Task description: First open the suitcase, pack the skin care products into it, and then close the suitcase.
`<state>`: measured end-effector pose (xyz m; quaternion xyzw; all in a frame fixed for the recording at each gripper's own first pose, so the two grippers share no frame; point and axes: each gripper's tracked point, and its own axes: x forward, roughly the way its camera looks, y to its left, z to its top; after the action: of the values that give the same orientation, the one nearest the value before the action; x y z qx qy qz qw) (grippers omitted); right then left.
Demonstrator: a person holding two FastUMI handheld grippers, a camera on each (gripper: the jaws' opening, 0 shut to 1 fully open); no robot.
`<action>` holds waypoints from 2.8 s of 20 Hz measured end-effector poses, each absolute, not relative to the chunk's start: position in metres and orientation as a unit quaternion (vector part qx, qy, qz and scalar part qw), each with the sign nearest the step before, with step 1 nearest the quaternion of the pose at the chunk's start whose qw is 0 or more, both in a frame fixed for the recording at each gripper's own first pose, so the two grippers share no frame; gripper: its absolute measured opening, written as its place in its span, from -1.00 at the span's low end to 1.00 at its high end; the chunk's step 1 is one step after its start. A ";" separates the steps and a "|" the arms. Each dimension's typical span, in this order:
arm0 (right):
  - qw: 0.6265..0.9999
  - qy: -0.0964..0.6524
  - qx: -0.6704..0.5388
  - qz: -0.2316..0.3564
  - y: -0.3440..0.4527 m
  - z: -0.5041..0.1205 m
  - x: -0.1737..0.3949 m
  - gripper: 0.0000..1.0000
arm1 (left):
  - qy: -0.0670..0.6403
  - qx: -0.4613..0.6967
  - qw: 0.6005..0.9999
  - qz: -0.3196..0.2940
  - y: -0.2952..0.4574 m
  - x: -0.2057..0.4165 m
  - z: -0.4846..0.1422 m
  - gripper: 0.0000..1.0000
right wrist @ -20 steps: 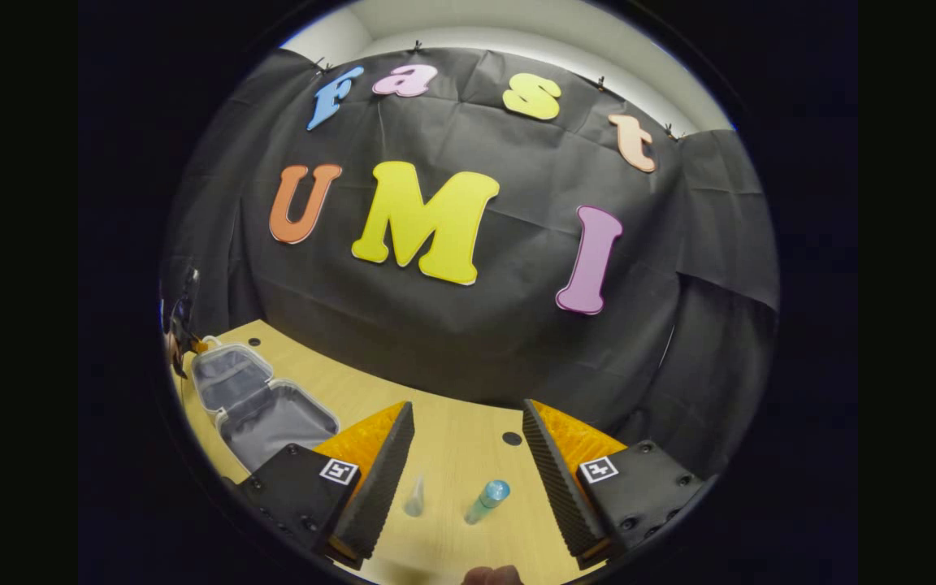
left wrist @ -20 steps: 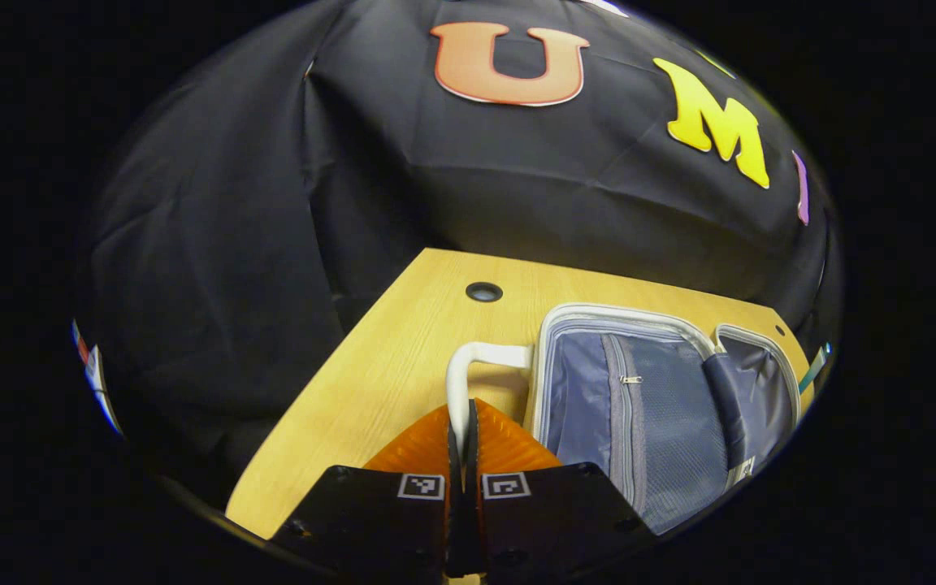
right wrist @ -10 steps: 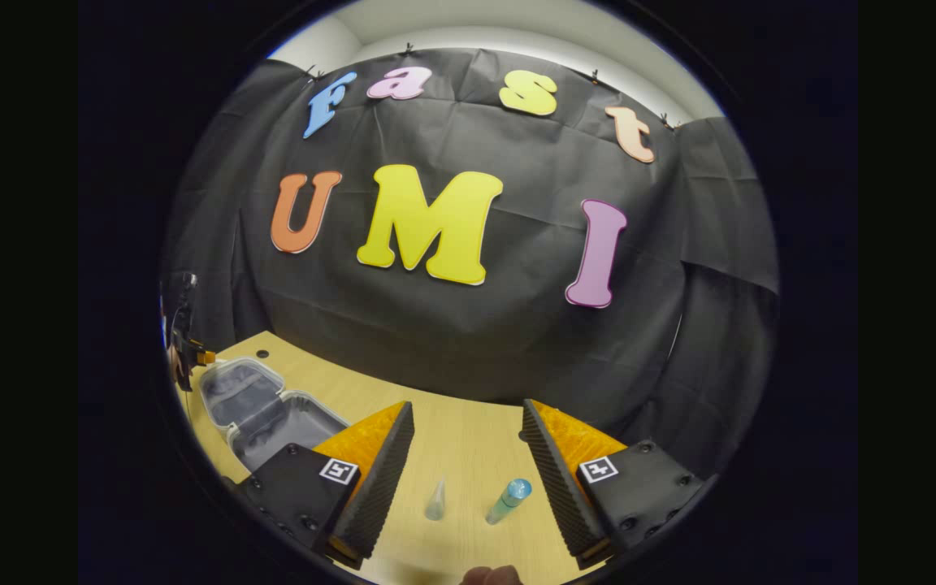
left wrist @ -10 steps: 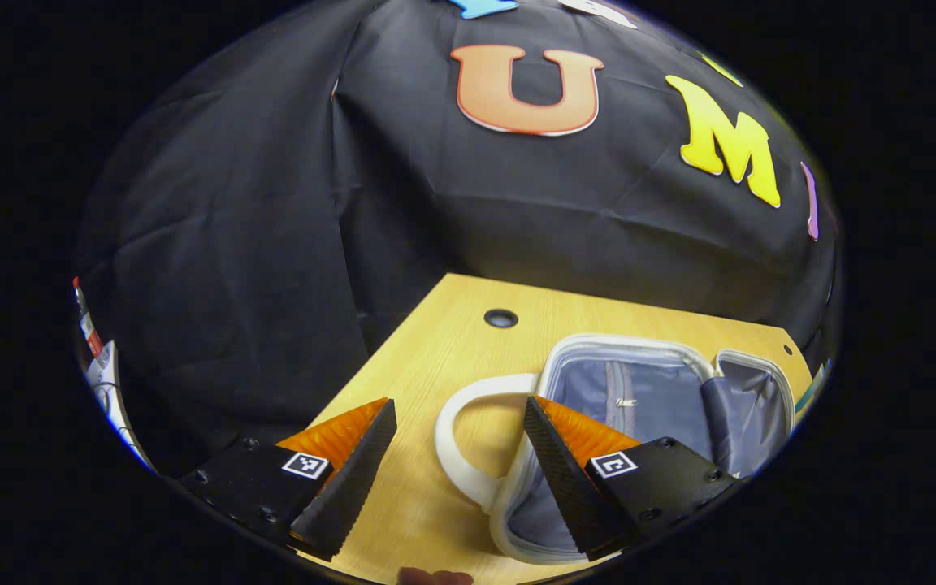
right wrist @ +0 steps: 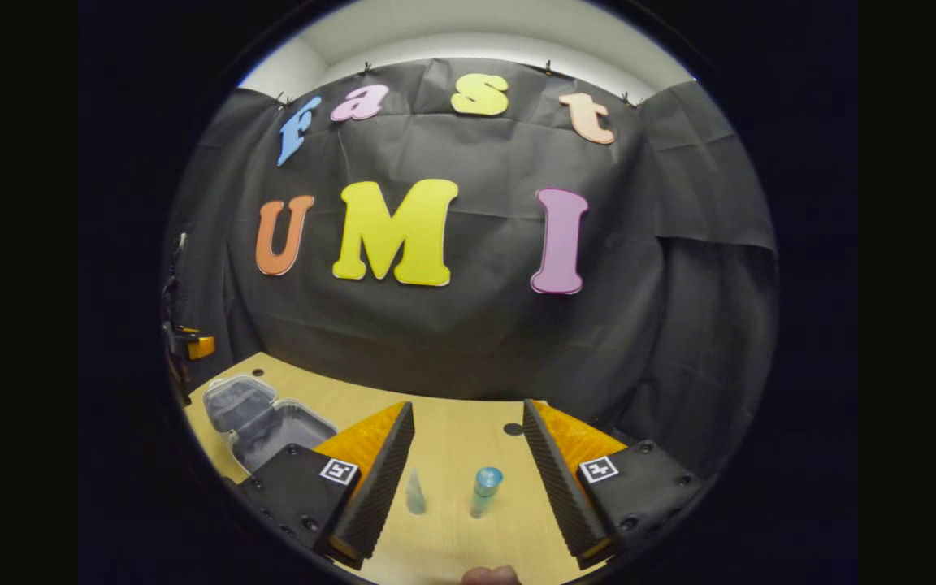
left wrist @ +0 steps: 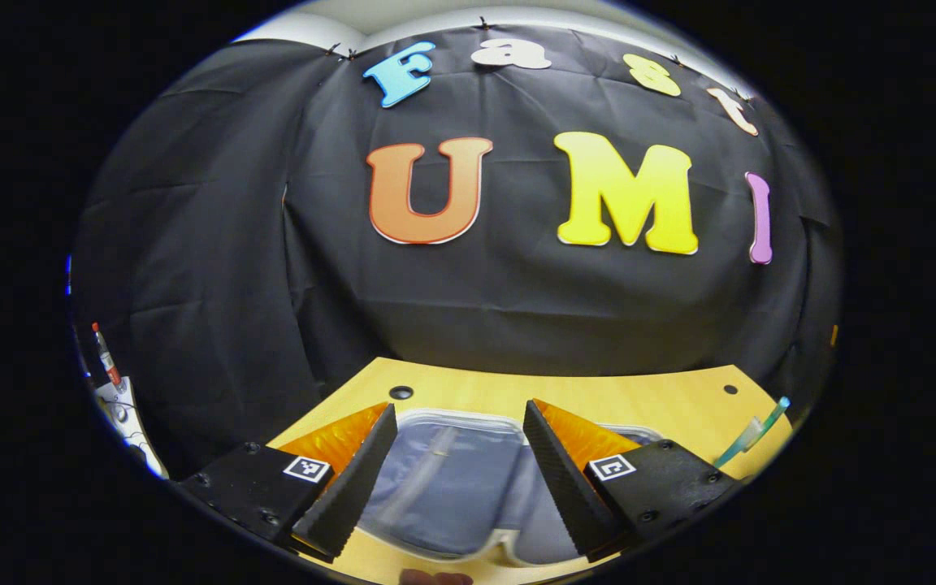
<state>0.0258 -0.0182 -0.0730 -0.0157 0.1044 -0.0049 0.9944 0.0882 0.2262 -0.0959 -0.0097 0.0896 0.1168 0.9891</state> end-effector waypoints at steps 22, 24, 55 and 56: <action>0.973 0.222 -0.022 -0.053 -0.201 -0.159 -0.010 0.60 | 0.260 -0.011 0.963 -0.078 -0.183 0.137 -0.313 0.99; 0.969 0.238 -0.007 -0.061 -0.207 -0.168 -0.010 0.60 | 0.269 -0.009 0.961 -0.070 -0.184 0.150 -0.328 0.96; 0.943 0.305 0.032 0.126 -0.038 -0.327 0.108 0.60 | 0.254 -0.043 0.966 -0.014 -0.086 0.068 -0.173 -0.25; 0.944 0.305 0.031 0.124 -0.038 -0.329 0.111 0.55 | 0.255 -0.054 0.966 -0.008 -0.079 0.064 -0.168 -0.26</action>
<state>0.1108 -0.0381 -0.3290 0.0308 0.3049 0.1243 0.9437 0.0636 -0.0788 -0.1685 -0.0537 0.2546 -0.0076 0.9655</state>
